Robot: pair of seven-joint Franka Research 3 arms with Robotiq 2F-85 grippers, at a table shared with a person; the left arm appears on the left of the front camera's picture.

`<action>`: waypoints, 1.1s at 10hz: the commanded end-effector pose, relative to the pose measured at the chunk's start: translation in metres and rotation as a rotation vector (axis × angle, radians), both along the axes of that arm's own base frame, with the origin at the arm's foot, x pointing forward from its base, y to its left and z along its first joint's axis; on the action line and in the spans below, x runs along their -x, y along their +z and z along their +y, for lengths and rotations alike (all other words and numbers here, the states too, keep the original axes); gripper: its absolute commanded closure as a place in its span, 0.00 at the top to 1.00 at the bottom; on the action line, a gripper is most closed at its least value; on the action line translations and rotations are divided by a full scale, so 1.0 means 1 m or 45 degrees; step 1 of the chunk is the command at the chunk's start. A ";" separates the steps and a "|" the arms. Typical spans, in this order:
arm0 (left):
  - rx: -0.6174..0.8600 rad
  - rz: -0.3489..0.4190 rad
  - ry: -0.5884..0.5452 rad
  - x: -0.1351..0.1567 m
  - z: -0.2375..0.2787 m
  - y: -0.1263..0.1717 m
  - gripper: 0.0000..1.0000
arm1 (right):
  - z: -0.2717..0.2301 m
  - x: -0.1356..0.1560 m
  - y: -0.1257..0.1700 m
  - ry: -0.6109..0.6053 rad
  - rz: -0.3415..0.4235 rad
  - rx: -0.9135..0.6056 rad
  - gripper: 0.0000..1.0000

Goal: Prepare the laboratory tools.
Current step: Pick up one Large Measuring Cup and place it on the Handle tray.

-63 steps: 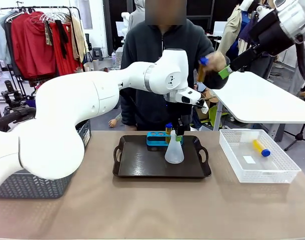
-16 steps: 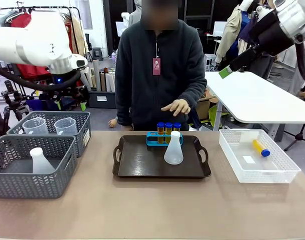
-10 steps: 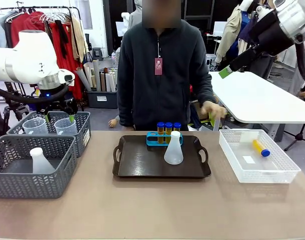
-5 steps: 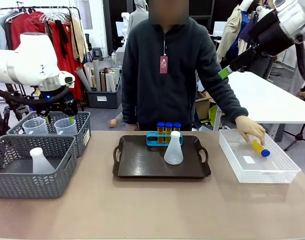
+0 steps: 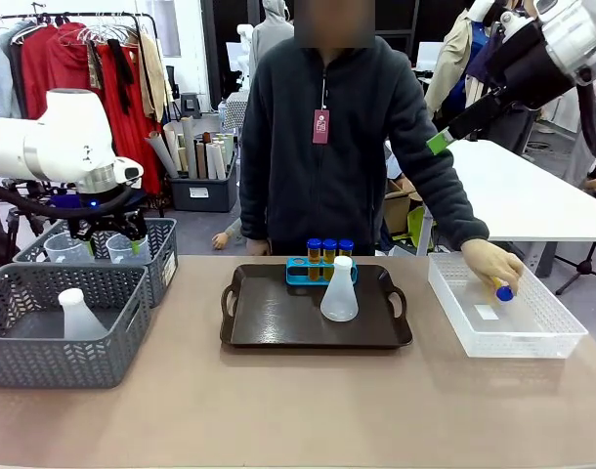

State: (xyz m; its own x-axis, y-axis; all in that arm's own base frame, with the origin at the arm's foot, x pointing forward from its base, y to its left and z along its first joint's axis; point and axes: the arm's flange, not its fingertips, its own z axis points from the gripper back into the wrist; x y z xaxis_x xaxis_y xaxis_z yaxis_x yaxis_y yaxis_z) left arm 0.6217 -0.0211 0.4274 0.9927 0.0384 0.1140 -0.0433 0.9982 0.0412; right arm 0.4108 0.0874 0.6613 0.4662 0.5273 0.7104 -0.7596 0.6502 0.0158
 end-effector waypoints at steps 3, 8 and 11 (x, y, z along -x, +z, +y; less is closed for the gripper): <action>0.026 0.043 -0.067 -0.023 0.020 -0.017 1.00 | 0.000 0.000 -0.001 0.015 -0.003 -0.030 1.00; 0.047 0.052 -0.111 -0.040 0.023 -0.033 0.62 | 0.000 0.000 -0.001 0.015 -0.003 -0.030 1.00; 0.062 0.057 -0.115 -0.035 0.023 -0.031 0.04 | 0.000 0.000 -0.001 0.015 -0.003 -0.030 1.00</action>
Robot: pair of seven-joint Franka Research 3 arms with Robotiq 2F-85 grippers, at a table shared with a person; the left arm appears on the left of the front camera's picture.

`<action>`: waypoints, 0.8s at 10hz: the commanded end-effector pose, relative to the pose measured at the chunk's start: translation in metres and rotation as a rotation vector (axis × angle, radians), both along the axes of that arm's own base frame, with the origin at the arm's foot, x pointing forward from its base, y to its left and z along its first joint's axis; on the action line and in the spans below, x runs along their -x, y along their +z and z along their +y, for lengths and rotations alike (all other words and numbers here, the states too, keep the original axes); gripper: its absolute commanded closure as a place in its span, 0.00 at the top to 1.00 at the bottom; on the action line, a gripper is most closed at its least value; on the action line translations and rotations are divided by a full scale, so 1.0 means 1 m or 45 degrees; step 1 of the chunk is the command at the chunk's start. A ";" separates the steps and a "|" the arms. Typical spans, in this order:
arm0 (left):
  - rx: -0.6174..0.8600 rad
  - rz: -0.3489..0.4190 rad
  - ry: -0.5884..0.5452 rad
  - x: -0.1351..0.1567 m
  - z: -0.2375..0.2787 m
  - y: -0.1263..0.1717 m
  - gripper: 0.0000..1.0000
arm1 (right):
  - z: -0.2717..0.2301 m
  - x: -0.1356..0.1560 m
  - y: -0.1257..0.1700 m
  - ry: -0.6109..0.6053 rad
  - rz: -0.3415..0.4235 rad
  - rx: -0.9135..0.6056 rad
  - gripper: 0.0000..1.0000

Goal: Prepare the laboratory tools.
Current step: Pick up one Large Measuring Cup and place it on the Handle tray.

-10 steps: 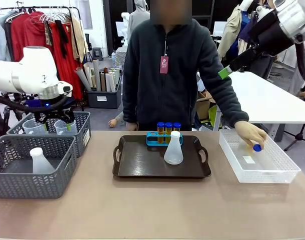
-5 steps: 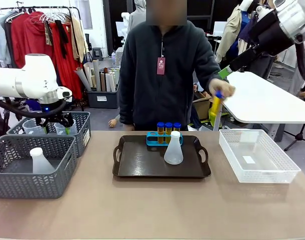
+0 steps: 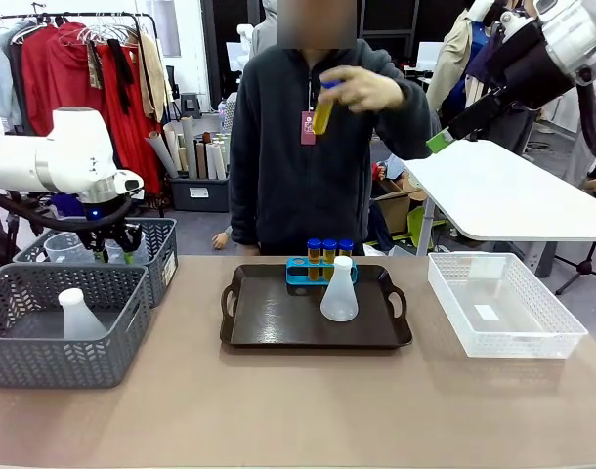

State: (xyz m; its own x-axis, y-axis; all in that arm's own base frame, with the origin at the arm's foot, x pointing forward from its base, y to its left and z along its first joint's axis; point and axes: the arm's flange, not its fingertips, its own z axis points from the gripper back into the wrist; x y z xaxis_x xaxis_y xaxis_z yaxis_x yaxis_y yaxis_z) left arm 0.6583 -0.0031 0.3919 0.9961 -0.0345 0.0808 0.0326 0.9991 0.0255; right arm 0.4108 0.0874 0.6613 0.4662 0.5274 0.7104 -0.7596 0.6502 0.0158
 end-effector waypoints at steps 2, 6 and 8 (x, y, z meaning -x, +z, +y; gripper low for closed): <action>0.053 0.016 -0.013 0.006 0.005 0.010 0.00 | 0.000 0.000 -0.001 0.015 -0.003 -0.030 1.00; 0.053 -0.014 -0.022 0.022 0.001 0.039 0.00 | 0.000 0.000 -0.001 0.015 -0.003 -0.030 1.00; 0.070 -0.037 -0.053 0.040 -0.008 0.081 0.00 | 0.000 0.000 -0.001 0.015 -0.003 -0.030 1.00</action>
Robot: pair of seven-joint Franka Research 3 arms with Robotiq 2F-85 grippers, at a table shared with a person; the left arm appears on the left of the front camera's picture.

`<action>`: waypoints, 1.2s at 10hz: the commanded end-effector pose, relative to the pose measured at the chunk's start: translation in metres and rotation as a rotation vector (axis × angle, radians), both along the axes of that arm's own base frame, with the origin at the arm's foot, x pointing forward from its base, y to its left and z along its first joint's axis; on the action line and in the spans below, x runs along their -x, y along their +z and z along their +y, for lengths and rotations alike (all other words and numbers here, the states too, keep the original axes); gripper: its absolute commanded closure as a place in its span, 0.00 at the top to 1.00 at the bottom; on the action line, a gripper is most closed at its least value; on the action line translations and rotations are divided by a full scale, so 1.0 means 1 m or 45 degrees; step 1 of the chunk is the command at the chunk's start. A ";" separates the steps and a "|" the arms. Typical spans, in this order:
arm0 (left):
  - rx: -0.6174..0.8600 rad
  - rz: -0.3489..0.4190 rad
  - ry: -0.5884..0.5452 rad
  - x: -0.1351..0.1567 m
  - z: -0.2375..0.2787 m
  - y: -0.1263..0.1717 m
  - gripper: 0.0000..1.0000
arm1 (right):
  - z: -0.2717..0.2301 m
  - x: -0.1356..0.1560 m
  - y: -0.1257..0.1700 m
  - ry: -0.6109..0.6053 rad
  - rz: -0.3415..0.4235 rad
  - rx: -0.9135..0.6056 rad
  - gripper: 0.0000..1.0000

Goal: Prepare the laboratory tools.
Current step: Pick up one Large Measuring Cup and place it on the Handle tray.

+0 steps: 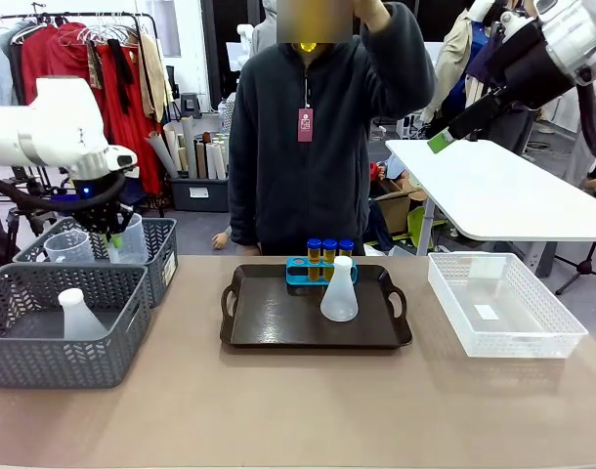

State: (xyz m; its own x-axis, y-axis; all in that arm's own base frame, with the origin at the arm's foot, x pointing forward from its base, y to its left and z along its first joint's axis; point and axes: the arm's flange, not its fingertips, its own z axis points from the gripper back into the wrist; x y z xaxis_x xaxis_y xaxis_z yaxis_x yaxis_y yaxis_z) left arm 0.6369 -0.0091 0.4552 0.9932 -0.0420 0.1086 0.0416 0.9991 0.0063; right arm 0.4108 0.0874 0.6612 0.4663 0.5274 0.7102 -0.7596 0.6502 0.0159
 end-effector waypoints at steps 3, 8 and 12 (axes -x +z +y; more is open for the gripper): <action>0.003 -0.045 -0.178 0.051 -0.038 0.117 0.00 | 0.000 0.000 -0.001 0.015 -0.003 -0.030 1.00; -0.048 -0.071 -0.518 0.101 -0.109 0.218 0.00 | 0.000 0.000 -0.001 0.015 -0.003 -0.030 1.00; -0.041 -0.081 -0.539 0.112 -0.129 0.227 0.00 | 0.000 0.000 -0.001 0.015 -0.003 -0.030 1.00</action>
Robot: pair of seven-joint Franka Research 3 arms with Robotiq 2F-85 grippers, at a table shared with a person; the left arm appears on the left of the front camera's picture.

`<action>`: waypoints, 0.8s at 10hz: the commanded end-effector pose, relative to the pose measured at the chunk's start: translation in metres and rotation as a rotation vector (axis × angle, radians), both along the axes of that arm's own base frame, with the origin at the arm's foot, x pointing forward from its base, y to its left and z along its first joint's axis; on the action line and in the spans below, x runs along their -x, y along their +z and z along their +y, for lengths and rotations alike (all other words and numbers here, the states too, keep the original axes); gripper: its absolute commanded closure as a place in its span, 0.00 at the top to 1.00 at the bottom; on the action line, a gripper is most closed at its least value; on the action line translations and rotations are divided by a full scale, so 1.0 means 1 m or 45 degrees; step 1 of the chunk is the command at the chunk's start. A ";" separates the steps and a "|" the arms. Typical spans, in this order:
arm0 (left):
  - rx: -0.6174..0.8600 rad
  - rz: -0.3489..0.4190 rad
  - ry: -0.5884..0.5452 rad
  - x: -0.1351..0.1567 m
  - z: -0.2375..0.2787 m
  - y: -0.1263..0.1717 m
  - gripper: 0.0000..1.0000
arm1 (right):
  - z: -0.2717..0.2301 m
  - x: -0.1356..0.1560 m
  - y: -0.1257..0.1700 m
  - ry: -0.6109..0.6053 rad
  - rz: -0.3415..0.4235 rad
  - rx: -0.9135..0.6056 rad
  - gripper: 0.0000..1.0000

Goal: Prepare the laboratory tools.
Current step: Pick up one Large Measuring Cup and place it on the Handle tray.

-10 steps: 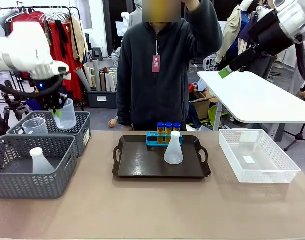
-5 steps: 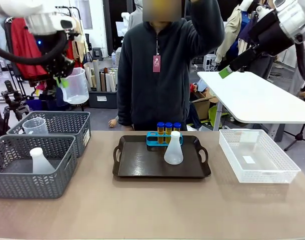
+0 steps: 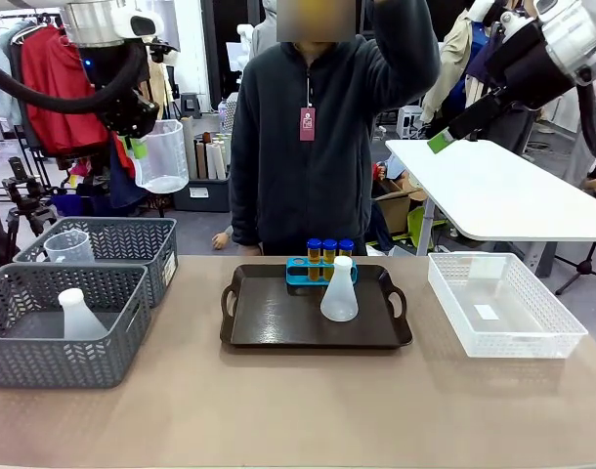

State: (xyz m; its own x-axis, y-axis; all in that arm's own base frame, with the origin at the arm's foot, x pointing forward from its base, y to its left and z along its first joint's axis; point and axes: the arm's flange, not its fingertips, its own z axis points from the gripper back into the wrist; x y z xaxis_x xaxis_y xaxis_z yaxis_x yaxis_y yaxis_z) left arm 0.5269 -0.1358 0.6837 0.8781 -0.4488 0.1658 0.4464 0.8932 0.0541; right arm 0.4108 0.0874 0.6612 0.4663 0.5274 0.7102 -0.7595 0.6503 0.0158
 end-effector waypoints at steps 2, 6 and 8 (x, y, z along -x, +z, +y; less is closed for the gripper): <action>-0.002 0.007 0.000 0.002 -0.002 -0.001 0.00 | 0.000 0.000 -0.001 0.015 -0.003 -0.030 1.00; -0.066 -0.009 -0.136 0.007 -0.034 0.003 0.00 | 0.000 0.000 -0.001 0.015 -0.003 -0.030 1.00; -0.090 0.032 -0.235 -0.003 -0.060 -0.007 0.00 | 0.000 0.000 -0.001 0.015 -0.003 -0.030 1.00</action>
State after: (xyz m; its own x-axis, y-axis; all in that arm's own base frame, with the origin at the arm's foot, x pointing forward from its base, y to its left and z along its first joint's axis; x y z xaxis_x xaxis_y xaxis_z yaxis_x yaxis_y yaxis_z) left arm 0.5192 -0.1934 0.6760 0.8106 -0.5693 0.1374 0.5632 0.8221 0.0841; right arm 0.4108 0.0875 0.6612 0.4662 0.5276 0.7102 -0.7596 0.6501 0.0157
